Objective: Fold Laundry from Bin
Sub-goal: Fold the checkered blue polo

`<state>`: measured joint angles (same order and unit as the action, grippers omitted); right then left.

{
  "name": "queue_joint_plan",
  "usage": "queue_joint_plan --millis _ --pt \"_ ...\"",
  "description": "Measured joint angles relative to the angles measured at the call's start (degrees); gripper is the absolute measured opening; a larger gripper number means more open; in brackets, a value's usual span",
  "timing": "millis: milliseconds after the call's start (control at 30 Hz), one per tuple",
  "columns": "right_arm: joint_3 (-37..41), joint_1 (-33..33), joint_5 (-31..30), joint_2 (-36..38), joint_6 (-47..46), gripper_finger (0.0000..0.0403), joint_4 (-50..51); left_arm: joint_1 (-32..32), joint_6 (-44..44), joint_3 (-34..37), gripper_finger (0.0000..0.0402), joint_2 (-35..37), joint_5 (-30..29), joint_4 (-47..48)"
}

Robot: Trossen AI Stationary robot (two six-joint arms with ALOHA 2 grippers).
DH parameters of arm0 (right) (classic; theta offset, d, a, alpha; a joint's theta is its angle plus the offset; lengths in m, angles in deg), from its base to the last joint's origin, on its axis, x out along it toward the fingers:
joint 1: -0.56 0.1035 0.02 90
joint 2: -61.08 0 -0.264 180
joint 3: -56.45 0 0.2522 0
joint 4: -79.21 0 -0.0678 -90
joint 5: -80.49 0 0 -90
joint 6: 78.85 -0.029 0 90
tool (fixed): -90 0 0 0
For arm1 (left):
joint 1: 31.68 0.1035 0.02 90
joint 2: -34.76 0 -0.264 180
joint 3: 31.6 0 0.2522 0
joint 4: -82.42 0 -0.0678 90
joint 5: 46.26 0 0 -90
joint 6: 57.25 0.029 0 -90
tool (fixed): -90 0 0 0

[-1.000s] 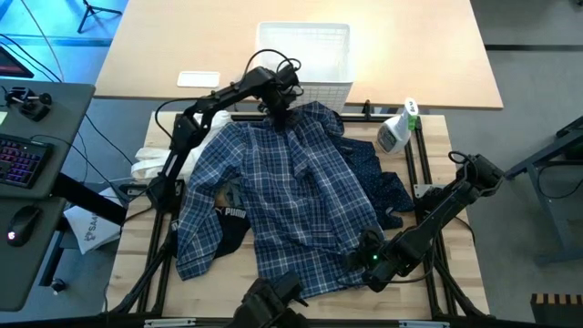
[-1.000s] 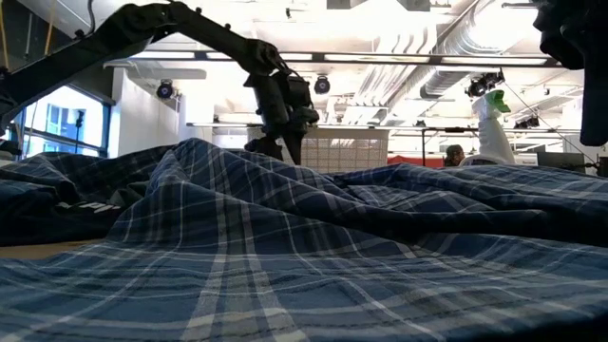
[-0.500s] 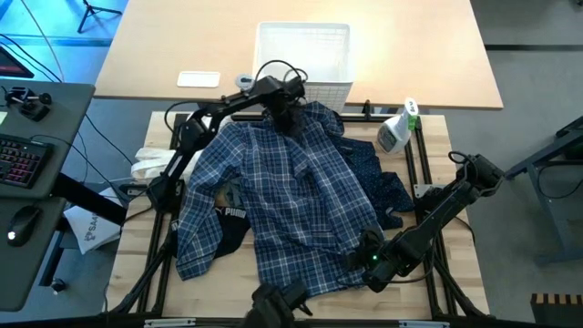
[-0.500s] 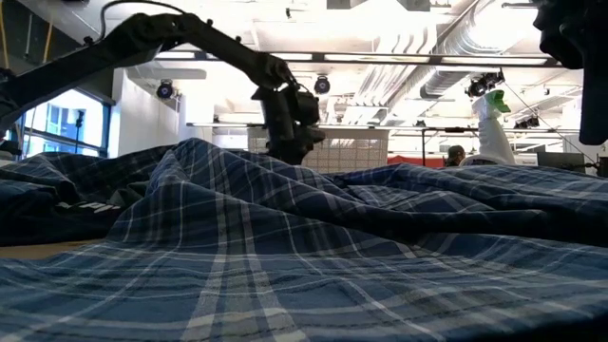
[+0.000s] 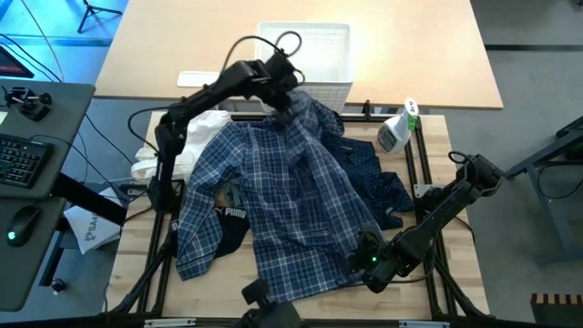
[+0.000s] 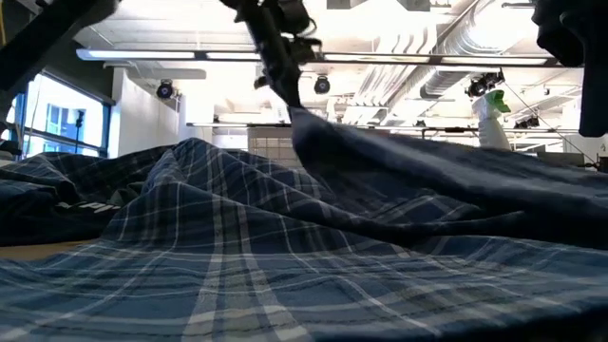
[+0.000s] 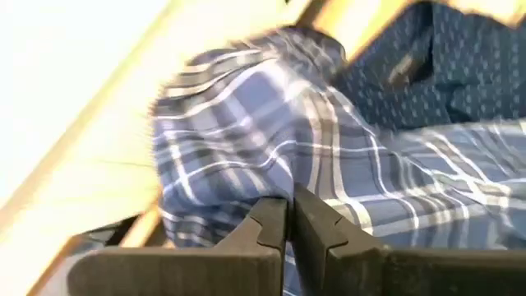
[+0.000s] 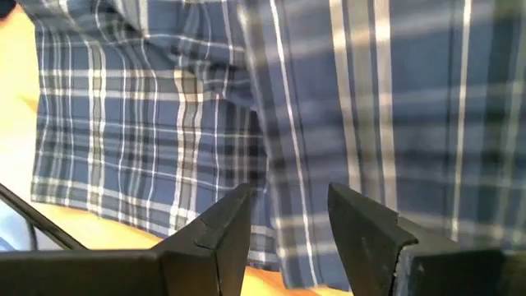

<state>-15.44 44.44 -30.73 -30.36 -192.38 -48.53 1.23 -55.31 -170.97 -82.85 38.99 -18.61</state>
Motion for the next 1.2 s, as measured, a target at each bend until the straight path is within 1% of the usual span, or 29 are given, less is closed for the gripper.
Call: queue_joint_plan --millis 133,267,367,433,500,700,800,900,967,1067,1100,1200 --pt "0.0 -0.02 -0.05 0.0 4.29 0.0161 -0.16 1.44 0.23 0.16 0.0001 -0.46 1.14 1.65" --pt "0.0 -0.02 -0.35 0.0 6.82 0.0184 -0.62 1.7 0.75 0.16 0.0 -2.76 2.39 2.81" --pt "0.0 -0.02 -0.51 -0.59 12.26 0.0199 -3.66 1.34 2.32 0.19 0.0 -4.68 2.58 2.69" --pt "0.0 -0.02 -0.94 -2.05 16.61 0.0201 -6.41 1.0 2.8 0.21 0.0 -5.44 2.58 2.67" --pt "0.0 -0.02 -0.61 -4.03 18.72 0.0199 -8.09 0.76 2.85 0.21 0.0 -5.65 2.76 2.66" --pt "0.0 -0.02 5.41 -10.22 19.1 0.0185 -8.69 0.35 3.36 0.21 0.0 -5.65 2.8 1.7" --pt "-0.14 -0.02 6.32 -12.06 19.13 0.0169 -8.81 0.49 4.19 0.21 0.0 -5.65 2.81 1.78" --pt "-0.28 -0.02 6.84 -12.89 18.94 0.0134 -8.56 0.48 4.34 0.21 0.0 -5.65 2.81 1.74" --pt "-0.23 -0.02 6.91 -12.69 18.26 0.0096 -8.63 0.48 4.51 0.21 0.0 -5.65 2.8 1.62" --pt "-0.13 -0.09 8.33 -11.41 17.92 0.0023 -8.62 0.48 5.83 0.21 0.0 -5.24 2.79 1.06" --pt "-0.66 -0.04 8.63 -10.93 18.24 0.0012 -7.6 0.48 6.15 0.21 0.0 -4.71 2.73 0.88" --pt "-3.82 0.65 9.18 -8.56 18.25 0.0015 -3.63 0.45 6.22 0.21 0.0 -2.28 2.78 0.35"
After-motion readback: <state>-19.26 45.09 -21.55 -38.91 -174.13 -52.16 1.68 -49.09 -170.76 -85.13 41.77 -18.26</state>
